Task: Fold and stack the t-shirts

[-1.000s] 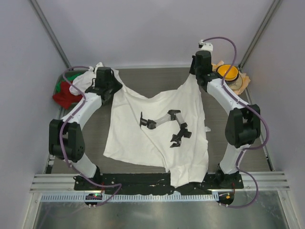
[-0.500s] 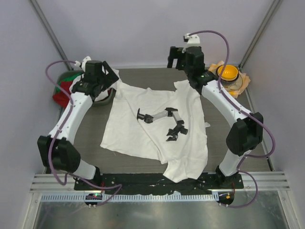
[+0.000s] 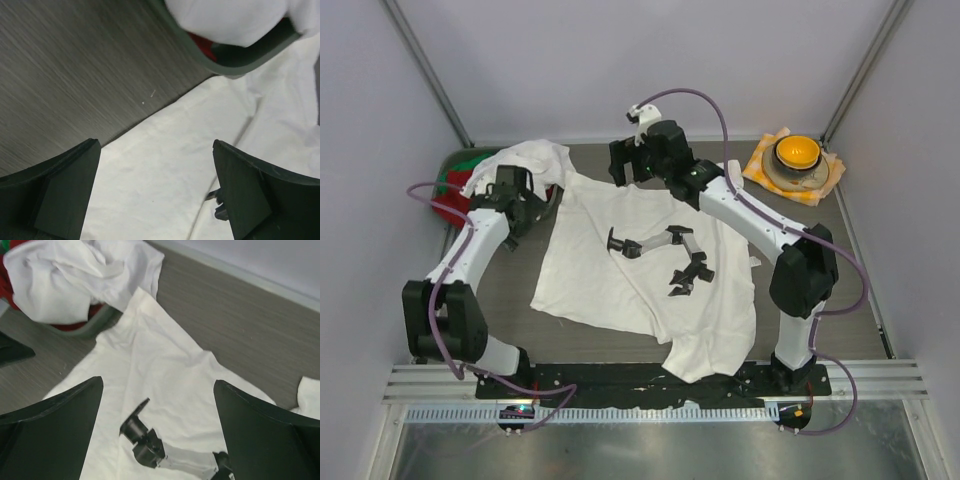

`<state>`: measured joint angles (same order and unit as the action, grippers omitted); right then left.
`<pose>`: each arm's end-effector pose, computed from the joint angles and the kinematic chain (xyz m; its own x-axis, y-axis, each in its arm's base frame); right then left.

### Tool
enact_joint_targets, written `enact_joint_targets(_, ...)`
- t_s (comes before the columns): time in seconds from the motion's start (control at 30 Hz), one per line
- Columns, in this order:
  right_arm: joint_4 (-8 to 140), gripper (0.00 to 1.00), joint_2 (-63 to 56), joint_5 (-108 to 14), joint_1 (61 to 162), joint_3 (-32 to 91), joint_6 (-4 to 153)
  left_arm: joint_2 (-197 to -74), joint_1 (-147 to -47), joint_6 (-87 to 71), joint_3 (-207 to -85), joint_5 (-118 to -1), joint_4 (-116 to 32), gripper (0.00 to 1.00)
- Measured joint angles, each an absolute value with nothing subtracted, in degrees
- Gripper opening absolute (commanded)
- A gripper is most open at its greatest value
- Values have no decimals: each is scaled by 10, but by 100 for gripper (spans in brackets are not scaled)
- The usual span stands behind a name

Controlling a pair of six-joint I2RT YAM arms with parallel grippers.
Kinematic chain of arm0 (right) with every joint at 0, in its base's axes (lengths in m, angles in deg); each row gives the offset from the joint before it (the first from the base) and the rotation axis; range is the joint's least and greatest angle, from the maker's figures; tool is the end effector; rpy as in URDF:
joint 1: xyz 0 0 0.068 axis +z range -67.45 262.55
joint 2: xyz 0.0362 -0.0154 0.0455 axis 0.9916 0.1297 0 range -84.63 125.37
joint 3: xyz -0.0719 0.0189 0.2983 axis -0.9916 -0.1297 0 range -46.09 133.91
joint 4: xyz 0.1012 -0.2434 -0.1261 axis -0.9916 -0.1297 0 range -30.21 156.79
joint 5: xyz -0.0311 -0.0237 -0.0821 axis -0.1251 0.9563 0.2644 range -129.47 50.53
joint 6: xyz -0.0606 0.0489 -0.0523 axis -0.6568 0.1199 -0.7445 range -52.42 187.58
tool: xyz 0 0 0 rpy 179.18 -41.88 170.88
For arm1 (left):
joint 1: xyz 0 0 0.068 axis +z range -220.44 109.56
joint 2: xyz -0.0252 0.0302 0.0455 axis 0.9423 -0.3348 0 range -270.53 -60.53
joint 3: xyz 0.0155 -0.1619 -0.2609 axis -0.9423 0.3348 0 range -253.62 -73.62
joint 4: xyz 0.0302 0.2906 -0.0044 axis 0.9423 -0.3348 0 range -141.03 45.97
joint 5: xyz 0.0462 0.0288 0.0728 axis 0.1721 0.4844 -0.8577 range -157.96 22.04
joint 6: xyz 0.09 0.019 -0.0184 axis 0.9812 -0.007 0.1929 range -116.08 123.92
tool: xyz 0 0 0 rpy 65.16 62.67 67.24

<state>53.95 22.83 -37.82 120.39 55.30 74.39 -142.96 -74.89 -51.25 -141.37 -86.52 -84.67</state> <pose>0.4297 0.3307 0.3781 -0.3242 -0.1019 -0.9405 -0.5572 0.8240 0.1028 0.3530 -0.0005 0.2715 -0.3804 -0.7510 -0.5397 -0.7342 0.6001 -0.3175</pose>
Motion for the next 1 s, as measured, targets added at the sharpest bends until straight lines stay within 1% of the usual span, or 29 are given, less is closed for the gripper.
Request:
enact_joint_targets(0.13, 539, 99, 201, -373, 1203, 462, 743, -1479, -745, -579, -1396, -852, -851, 100)
enact_joint_targets(0.23, 536, 99, 159, -367, 1202, 394, 741, -1519, -744, -611, -1421, -848, -849, 100)
enact_joint_targets(0.4, 545, 99, 80, -364, 1202, 324, 739, -1581, -744, -640, -1468, -843, -831, 100)
enact_joint_targets(0.53, 565, 99, 43, -364, 1202, 308, 741, -1612, -744, -660, -1487, -844, -829, 100)
enact_joint_targets(0.73, 581, 99, 32, -364, 1207, 277, 746, -1658, -744, -679, -1518, -850, -831, 100)
enact_joint_targets(1.0, 577, 99, 31, -363, 1217, 258, 753, -1675, -744, -688, -1549, -864, -841, 100)
